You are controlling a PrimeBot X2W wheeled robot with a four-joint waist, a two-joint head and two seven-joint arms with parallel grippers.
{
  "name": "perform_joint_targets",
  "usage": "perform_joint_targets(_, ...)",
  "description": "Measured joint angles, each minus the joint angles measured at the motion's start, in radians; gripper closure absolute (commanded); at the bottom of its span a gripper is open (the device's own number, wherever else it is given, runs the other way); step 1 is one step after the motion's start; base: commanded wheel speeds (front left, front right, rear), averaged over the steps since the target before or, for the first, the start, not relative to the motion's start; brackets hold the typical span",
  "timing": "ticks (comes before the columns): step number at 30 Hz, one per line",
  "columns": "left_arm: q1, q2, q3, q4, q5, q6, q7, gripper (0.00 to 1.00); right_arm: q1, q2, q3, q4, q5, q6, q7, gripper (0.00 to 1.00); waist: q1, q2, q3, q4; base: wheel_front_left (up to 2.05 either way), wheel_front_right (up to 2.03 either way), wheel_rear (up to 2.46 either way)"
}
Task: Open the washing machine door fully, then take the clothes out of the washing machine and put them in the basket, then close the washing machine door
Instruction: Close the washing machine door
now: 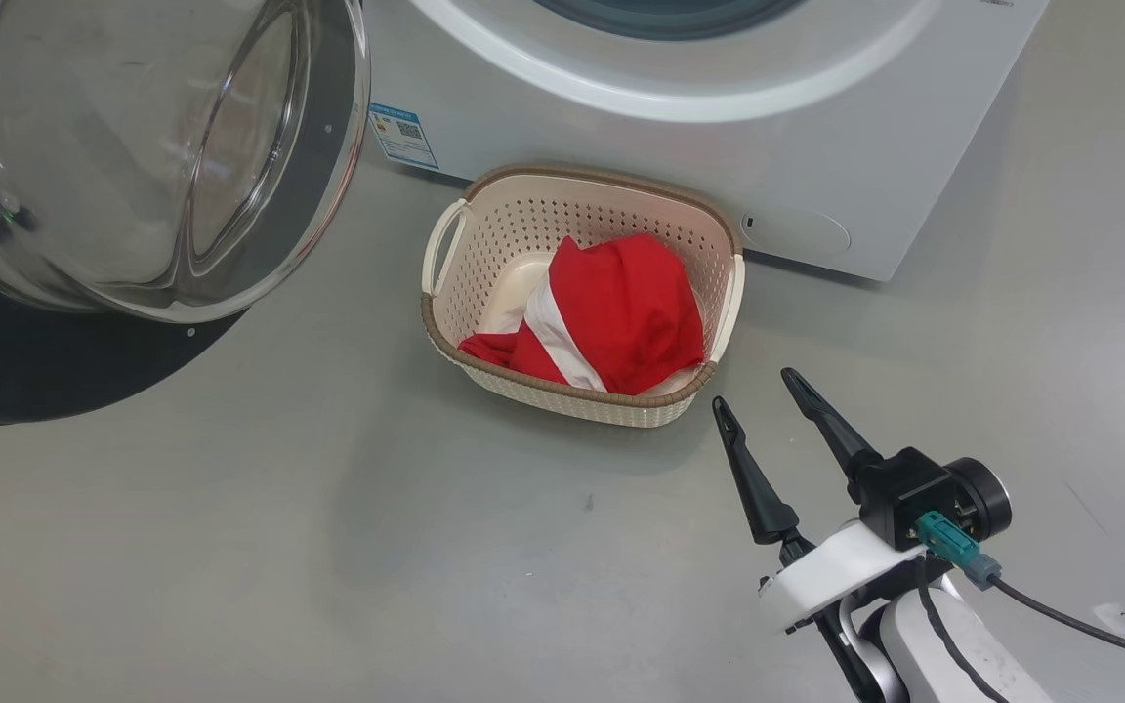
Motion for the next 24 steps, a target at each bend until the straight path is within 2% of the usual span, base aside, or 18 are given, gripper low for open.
perform_joint_targets(10,-0.071,0.001,-0.038,0.054,0.003,0.000,0.079,1.00,0.000,0.002,0.001,0.003,0.000,0.000,-0.003,0.00,0.0000,0.0000,-0.002,-0.008,0.00,0.00,0.00)
perform_joint_targets(24,-0.090,0.008,-0.073,0.114,0.021,0.000,0.135,1.00,-0.003,0.002,0.002,0.014,0.000,0.000,-0.003,0.00,0.0000,0.0000,-0.006,-0.009,0.00,0.00,0.00)
